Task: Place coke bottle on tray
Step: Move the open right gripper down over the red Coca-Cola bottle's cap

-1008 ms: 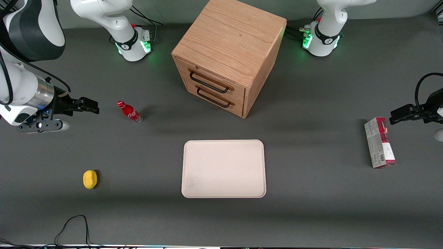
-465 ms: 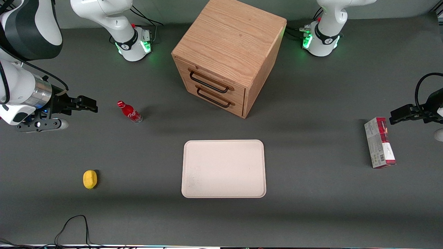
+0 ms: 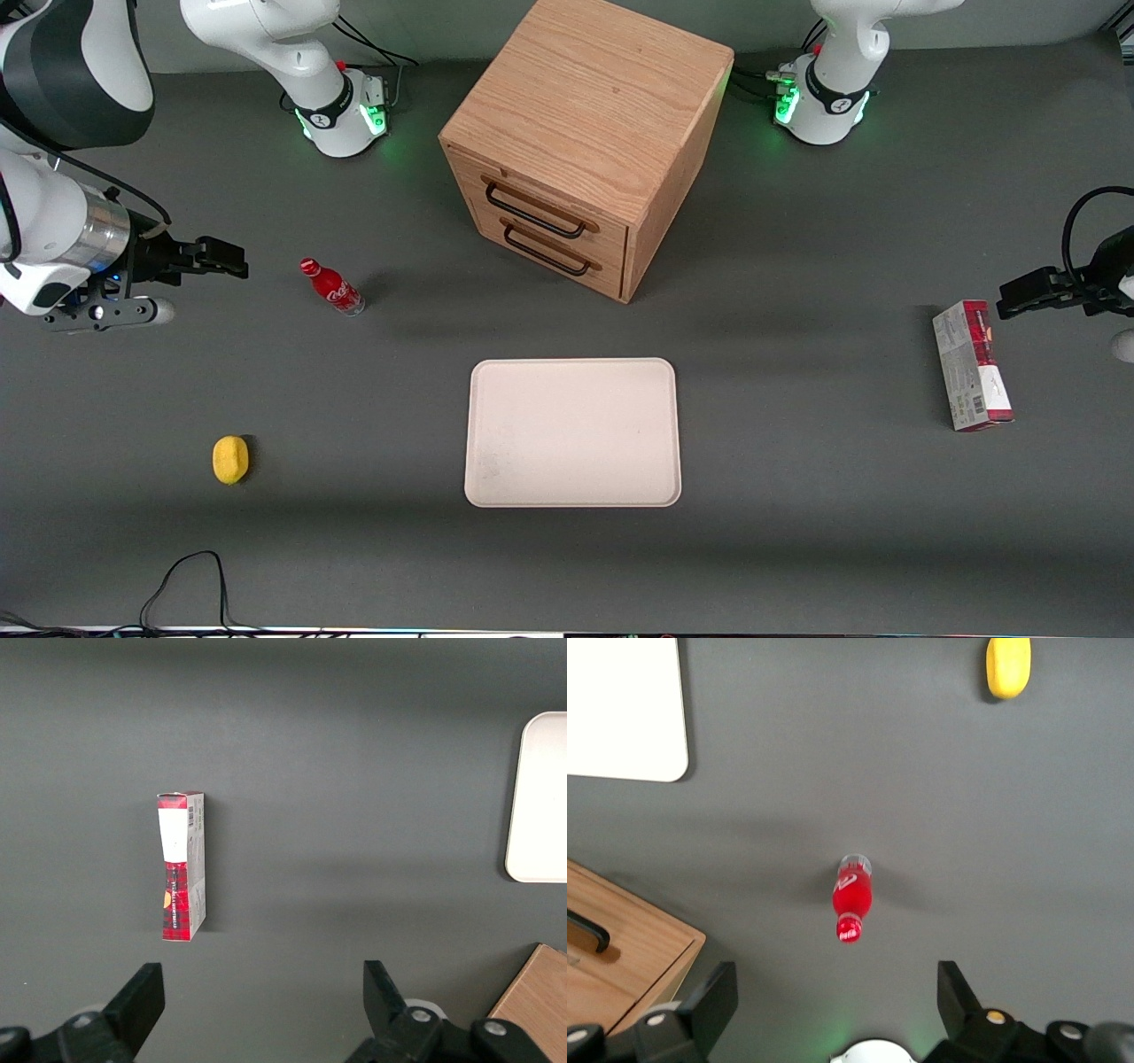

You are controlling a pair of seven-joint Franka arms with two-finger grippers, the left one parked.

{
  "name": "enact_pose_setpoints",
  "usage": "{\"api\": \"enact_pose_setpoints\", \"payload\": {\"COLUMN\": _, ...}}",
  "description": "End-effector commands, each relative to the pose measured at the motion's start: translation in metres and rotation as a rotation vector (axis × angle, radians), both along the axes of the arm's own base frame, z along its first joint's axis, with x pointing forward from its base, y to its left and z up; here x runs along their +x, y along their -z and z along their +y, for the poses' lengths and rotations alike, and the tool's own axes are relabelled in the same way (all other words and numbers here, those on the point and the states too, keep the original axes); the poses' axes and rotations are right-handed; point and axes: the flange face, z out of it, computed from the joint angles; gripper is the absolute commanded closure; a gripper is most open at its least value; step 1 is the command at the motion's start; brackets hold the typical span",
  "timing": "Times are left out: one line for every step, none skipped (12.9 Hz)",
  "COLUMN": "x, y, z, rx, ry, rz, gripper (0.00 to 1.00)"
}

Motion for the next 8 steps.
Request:
{"api": "enact_pose_setpoints", "payload": {"x": -0.050, "y": -0.012, "z": -0.006, "rx": 0.041, "ry": -0.027, "rz": 0.004, "gripper": 0.00}}
{"api": "enact_pose_setpoints", "payload": {"x": -0.073, "y": -0.013, "z": -0.009, "rx": 0.049, "ry": -0.030, "rz": -0.004, "gripper": 0.00}}
{"api": "enact_pose_setpoints", "payload": {"x": -0.091, "y": -0.009, "z": -0.010, "rx": 0.057, "ry": -0.035, "rz": -0.021, "gripper": 0.00}}
{"api": "enact_pose_setpoints", "payload": {"x": -0.107, "y": 0.001, "z": -0.011, "rx": 0.059, "ry": -0.038, "rz": -0.034, "gripper": 0.00}}
{"api": "enact_pose_setpoints", "payload": {"x": -0.124, "y": 0.010, "z": -0.013, "rx": 0.051, "ry": -0.043, "rz": -0.051, "gripper": 0.00}}
{"api": "enact_pose_setpoints", "payload": {"x": -0.138, "y": 0.017, "z": -0.016, "rx": 0.048, "ry": -0.047, "rz": -0.069, "gripper": 0.00}}
{"api": "enact_pose_setpoints", "payload": {"x": -0.146, "y": 0.020, "z": -0.017, "rx": 0.046, "ry": -0.048, "rz": -0.079, "gripper": 0.00}}
{"api": "enact_pose_setpoints", "payload": {"x": -0.147, "y": 0.020, "z": -0.017, "rx": 0.047, "ry": -0.048, "rz": -0.079, "gripper": 0.00}}
